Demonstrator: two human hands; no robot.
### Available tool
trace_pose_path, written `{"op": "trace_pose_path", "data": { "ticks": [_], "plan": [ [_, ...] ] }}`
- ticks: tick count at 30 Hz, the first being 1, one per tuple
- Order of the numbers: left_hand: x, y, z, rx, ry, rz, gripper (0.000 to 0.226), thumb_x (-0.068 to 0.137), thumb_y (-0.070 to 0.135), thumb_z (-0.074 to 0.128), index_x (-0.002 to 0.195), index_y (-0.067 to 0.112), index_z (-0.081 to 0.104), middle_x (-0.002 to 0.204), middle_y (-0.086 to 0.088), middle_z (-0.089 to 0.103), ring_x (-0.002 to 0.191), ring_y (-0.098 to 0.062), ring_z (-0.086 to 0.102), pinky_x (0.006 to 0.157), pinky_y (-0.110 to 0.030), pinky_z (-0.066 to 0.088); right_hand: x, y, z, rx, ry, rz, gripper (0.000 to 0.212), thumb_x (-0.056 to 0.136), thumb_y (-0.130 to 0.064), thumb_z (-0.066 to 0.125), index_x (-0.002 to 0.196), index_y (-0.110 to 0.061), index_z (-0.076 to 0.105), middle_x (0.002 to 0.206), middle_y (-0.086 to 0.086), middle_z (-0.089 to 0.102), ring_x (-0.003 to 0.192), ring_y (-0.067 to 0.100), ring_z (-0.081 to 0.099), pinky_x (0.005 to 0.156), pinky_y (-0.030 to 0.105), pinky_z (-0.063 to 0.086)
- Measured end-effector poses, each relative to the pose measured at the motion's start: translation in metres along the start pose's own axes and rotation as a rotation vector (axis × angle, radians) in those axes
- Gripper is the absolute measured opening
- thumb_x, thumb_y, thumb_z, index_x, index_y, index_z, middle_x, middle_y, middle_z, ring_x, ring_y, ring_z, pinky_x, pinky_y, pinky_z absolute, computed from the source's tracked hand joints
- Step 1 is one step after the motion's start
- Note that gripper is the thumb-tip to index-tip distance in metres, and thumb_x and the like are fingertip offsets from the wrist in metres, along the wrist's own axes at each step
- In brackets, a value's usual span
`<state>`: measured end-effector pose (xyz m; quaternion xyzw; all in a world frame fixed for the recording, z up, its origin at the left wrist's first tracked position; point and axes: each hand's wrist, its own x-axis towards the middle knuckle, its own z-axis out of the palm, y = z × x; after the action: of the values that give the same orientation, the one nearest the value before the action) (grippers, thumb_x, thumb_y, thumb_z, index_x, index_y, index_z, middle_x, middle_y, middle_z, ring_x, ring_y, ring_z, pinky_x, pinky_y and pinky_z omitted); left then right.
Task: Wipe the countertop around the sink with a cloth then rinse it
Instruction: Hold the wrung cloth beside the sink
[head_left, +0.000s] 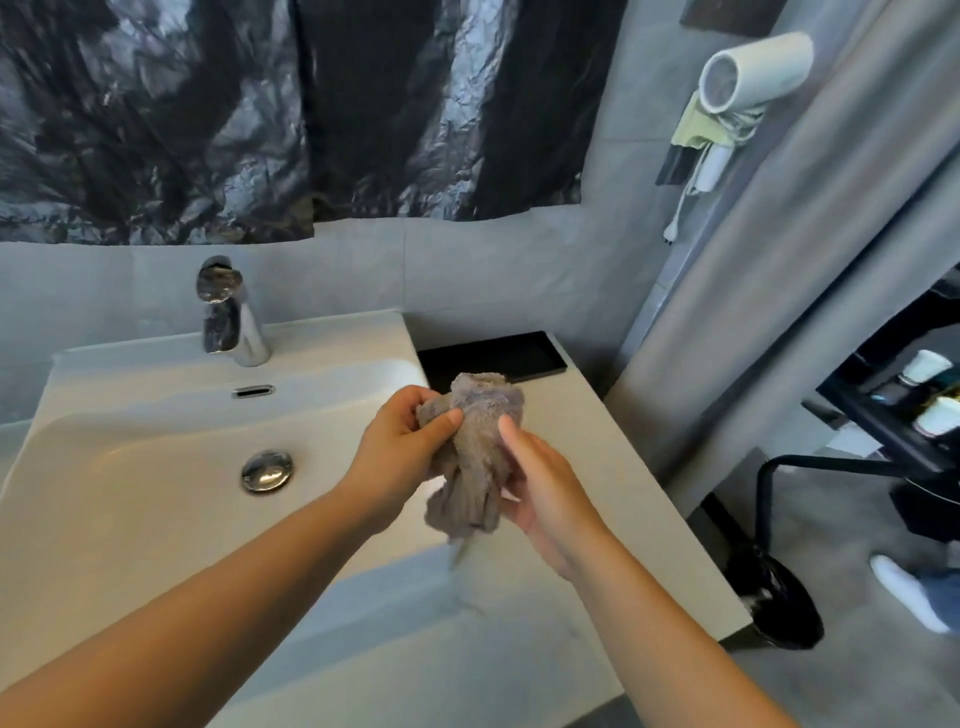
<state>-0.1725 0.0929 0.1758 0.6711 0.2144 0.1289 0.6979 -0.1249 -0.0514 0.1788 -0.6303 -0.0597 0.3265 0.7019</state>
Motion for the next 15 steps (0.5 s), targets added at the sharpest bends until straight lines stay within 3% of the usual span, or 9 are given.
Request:
{"op": "trace_pose_path", "data": {
  "ticks": [3, 5, 8, 11, 13, 15],
  "plan": [
    [-0.001, 0.004, 0.054, 0.036, 0.181, 0.021, 0.011, 0.09, 0.021, 0.062, 0.088, 0.01, 0.058, 0.079, -0.007, 0.064, 0.07, -0.018, 0.062, 0.059, -0.026, 0.052, 0.001, -0.006, -0.046, -0.113, 0.038, -0.073, 0.03, 0.091, -0.034, 0.059, 0.107, -0.009, 0.064, 0.099, 0.012, 0.072, 0.091, 0.025, 0.07, 0.08, 0.042, 0.058],
    [0.003, 0.006, 0.08, 0.081, 0.239, 0.046, 0.014, 0.086, 0.023, 0.067, 0.088, 0.01, 0.062, 0.078, -0.005, 0.068, 0.07, -0.013, 0.066, 0.061, -0.025, 0.054, 0.005, -0.014, -0.07, -0.173, 0.111, -0.178, 0.021, 0.091, -0.028, 0.06, 0.104, -0.011, 0.065, 0.095, 0.009, 0.072, 0.086, 0.02, 0.07, 0.07, 0.03, 0.058],
    [0.007, 0.002, 0.097, 0.235, 0.2, -0.025, 0.025, 0.083, 0.032, 0.07, 0.1, 0.015, 0.06, 0.09, 0.002, 0.068, 0.082, -0.014, 0.066, 0.074, -0.028, 0.054, 0.011, -0.029, -0.103, -0.451, 0.188, -0.356, 0.011, 0.094, -0.024, 0.053, 0.086, -0.018, 0.058, 0.078, -0.004, 0.061, 0.07, 0.005, 0.06, 0.056, 0.015, 0.045],
    [0.002, -0.013, 0.089, 0.546, 0.137, -0.023, 0.028, 0.084, 0.031, 0.068, 0.107, 0.024, 0.055, 0.094, 0.008, 0.064, 0.086, -0.009, 0.062, 0.075, -0.023, 0.049, 0.018, -0.038, -0.135, -0.673, 0.17, -0.388, 0.026, 0.091, -0.019, 0.055, 0.068, -0.018, 0.044, 0.059, -0.007, 0.043, 0.045, 0.001, 0.049, 0.042, 0.013, 0.034],
    [-0.004, -0.026, 0.08, 0.687, 0.066, 0.0, 0.019, 0.084, 0.027, 0.066, 0.102, 0.025, 0.059, 0.094, 0.011, 0.066, 0.084, -0.005, 0.062, 0.078, -0.025, 0.051, 0.029, -0.038, -0.155, -0.79, 0.144, -0.339, 0.017, 0.087, -0.023, 0.061, 0.077, -0.014, 0.051, 0.065, -0.004, 0.053, 0.052, 0.002, 0.057, 0.043, 0.016, 0.041],
    [-0.01, -0.038, 0.071, 0.742, 0.024, -0.02, 0.011, 0.084, 0.024, 0.064, 0.095, 0.026, 0.063, 0.093, 0.011, 0.067, 0.083, -0.004, 0.062, 0.077, -0.023, 0.051, 0.043, -0.036, -0.171, -0.938, 0.159, -0.281, 0.024, 0.081, -0.03, 0.068, 0.091, -0.019, 0.05, 0.079, -0.009, 0.056, 0.071, 0.007, 0.059, 0.058, 0.021, 0.048]
  ]
}}
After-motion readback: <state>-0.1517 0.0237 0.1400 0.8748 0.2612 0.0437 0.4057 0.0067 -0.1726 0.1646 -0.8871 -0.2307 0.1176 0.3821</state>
